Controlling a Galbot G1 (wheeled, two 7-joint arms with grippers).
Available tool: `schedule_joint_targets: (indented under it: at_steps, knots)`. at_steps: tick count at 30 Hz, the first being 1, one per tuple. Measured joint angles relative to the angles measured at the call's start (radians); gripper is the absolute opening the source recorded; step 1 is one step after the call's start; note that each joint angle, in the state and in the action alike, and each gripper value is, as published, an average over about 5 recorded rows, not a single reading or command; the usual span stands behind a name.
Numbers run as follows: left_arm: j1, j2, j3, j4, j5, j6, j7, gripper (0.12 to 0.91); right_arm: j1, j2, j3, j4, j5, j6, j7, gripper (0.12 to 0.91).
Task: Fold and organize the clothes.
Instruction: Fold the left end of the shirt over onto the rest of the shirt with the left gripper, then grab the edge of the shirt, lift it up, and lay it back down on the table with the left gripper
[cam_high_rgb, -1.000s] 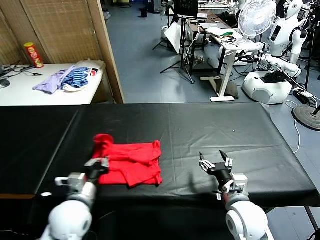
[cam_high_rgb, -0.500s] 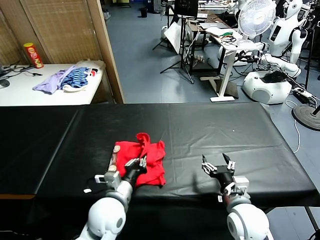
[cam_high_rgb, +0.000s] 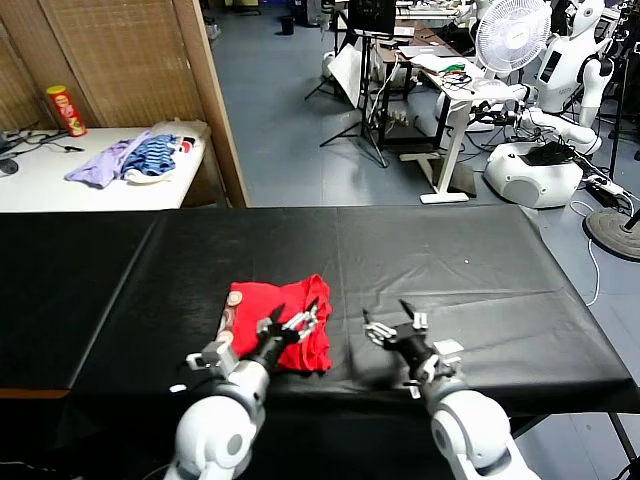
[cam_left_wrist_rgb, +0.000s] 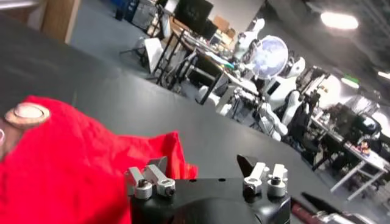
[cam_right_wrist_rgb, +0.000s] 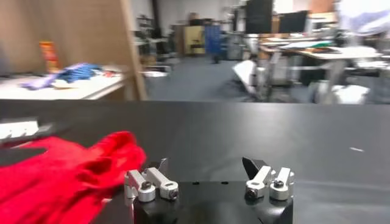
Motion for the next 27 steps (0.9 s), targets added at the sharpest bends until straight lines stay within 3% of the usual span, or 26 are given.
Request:
schedule_joint_targets:
  at_steps: [4,9,13,20,23,27]
  knots:
    - [0.033,0.043,-0.075,-0.013,0.035,-0.014,0.014,0.798,0.084,0.016,-0.096,-0.054,-0.026,0.0,0.011,0.798]
    - [0.073,0.051,-0.155,0.004,0.097,-0.042,0.032,0.798,0.164,0.023,-0.197,-0.127,-0.131,0.006,0.018,0.798]
    - [0.087,0.045,-0.195,0.034,0.101,-0.052,0.04,0.798,0.178,0.026,-0.235,-0.157,-0.271,0.006,0.05,0.798]
    - [0.067,0.039,-0.229,0.087,0.009,-0.049,0.047,0.798,0.152,0.037,-0.243,-0.19,-0.53,-0.039,0.101,0.798]
    - [0.058,0.035,-0.237,0.112,-0.044,-0.049,0.057,0.798,0.14,0.052,-0.236,-0.218,-0.562,-0.042,0.108,0.798]
    - [0.052,0.032,-0.249,0.15,-0.117,-0.051,0.07,0.798,0.124,0.068,-0.218,-0.235,-0.52,-0.013,0.13,0.798]
